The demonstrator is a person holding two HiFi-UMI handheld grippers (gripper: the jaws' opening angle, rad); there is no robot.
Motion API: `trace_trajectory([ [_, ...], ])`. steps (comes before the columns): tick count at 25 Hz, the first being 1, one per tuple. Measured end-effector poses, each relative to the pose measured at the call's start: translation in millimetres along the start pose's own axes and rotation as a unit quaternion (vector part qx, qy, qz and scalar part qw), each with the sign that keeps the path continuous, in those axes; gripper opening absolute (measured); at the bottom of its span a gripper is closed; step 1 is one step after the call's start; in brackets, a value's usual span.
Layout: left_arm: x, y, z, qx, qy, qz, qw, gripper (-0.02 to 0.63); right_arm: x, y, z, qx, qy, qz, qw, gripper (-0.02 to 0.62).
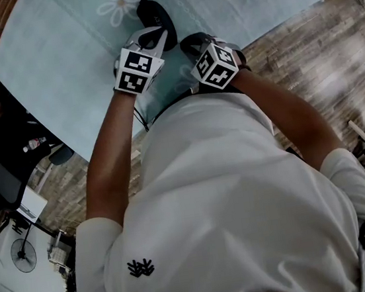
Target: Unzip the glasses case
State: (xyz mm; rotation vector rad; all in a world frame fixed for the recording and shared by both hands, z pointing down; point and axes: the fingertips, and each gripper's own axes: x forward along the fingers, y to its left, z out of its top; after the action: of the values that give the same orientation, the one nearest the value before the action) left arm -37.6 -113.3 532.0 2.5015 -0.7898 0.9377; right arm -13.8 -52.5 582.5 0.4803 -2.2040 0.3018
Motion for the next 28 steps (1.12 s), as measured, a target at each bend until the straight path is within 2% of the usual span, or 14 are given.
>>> trace_trajectory([
  [28,2,5,-3,-0.016,0.006,-0.001,0.9999,0.055,-3,-35,8,-0.023,-0.006,0.007,1.000,0.002],
])
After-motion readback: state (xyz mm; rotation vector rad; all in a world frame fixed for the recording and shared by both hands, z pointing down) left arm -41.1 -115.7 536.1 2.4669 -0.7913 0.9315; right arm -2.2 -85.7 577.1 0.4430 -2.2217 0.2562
